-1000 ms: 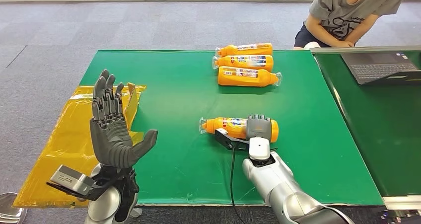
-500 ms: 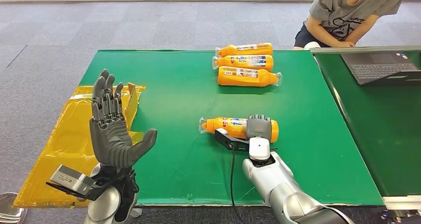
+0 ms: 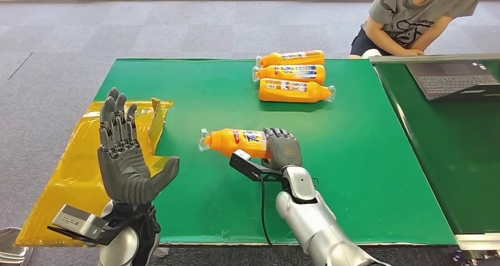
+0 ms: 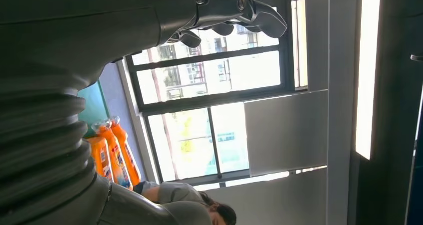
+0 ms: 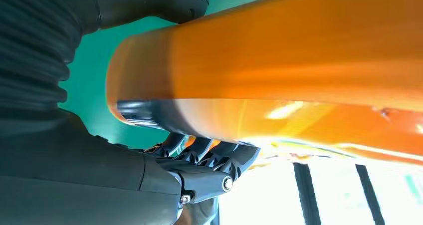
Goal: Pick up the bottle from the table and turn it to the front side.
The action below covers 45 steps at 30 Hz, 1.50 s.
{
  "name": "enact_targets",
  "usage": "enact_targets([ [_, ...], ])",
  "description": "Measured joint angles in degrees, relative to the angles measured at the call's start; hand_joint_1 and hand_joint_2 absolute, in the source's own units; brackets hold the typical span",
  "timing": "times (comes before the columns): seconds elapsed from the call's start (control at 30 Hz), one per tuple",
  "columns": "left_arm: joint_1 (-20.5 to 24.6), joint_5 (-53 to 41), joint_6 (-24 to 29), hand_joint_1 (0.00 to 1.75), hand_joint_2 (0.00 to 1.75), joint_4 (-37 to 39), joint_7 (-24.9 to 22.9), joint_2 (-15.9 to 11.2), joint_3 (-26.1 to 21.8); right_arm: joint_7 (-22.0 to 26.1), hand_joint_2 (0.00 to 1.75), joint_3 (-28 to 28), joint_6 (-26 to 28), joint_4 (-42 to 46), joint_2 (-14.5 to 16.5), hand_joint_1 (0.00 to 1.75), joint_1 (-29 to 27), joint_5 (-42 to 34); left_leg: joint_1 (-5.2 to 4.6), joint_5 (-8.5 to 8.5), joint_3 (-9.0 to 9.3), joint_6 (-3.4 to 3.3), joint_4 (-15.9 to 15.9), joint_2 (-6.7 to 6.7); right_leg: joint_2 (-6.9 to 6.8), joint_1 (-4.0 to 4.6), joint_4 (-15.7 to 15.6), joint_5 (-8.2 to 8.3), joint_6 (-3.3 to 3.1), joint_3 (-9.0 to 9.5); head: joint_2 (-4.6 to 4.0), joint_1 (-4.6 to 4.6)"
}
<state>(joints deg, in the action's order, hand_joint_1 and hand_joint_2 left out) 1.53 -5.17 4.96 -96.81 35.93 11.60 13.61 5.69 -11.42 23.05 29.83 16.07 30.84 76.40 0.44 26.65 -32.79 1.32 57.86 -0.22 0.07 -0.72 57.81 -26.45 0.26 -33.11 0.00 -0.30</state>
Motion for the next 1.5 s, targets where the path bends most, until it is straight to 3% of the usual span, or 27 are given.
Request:
enact_targets([
  [0.23,-1.09,-0.43,0.01,0.0,1.75,-0.52,0.29,0.0,-0.44,0.93,1.75,-0.62,-1.45,14.41,0.48,1.75,-6.22,-4.86,0.06,0.01,-0.19,-0.01,0.0,-0.05,-0.02,-0.09,0.0,-0.01,-0.01,-0.16,0.0,0.01],
  [0.83,-1.36,-0.48,0.41,0.0,1.75,-0.55,0.42,0.01,-0.51,2.57,1.75,-2.54,-0.59,26.31,0.12,1.75,-11.98,-11.12,0.05,0.01,-0.22,-0.01,0.0,-0.05,0.01,-0.07,0.0,0.01,0.01,-0.23,0.0,0.01],
  [0.9,-1.25,-0.16,0.04,0.0,1.75,-0.44,0.23,0.04,-0.51,6.64,1.75,-2.35,-3.47,27.37,0.06,1.75,-12.47,-16.57,0.05,0.01,-0.22,-0.01,0.0,0.0,0.03,-0.07,0.0,0.01,0.02,-0.25,0.0,0.01],
  [1.03,0.03,0.71,-1.42,0.0,1.75,1.14,-0.16,0.53,0.09,23.63,1.75,-0.59,-13.77,24.15,0.46,1.75,-12.42,-46.63,0.05,0.0,-0.25,-0.01,0.0,0.01,0.02,-0.08,0.0,0.03,0.04,-0.25,0.0,0.01],
  [1.1,0.66,0.73,-1.48,0.0,1.75,1.95,-0.24,0.86,0.55,27.02,1.75,-0.08,-15.21,21.71,0.87,1.75,-11.91,-54.1,0.05,-0.01,-0.24,-0.01,0.0,0.02,0.03,-0.08,0.0,0.05,0.02,-0.25,0.0,0.01],
  [1.5,1.95,0.75,-1.66,0.0,1.75,4.04,-0.49,1.38,1.66,28.34,1.75,0.36,-16.34,16.04,1.76,1.75,-10.72,-55.97,0.05,-0.01,-0.26,0.0,0.0,0.07,0.07,-0.06,0.0,0.09,-0.01,-0.3,0.0,0.01],
])
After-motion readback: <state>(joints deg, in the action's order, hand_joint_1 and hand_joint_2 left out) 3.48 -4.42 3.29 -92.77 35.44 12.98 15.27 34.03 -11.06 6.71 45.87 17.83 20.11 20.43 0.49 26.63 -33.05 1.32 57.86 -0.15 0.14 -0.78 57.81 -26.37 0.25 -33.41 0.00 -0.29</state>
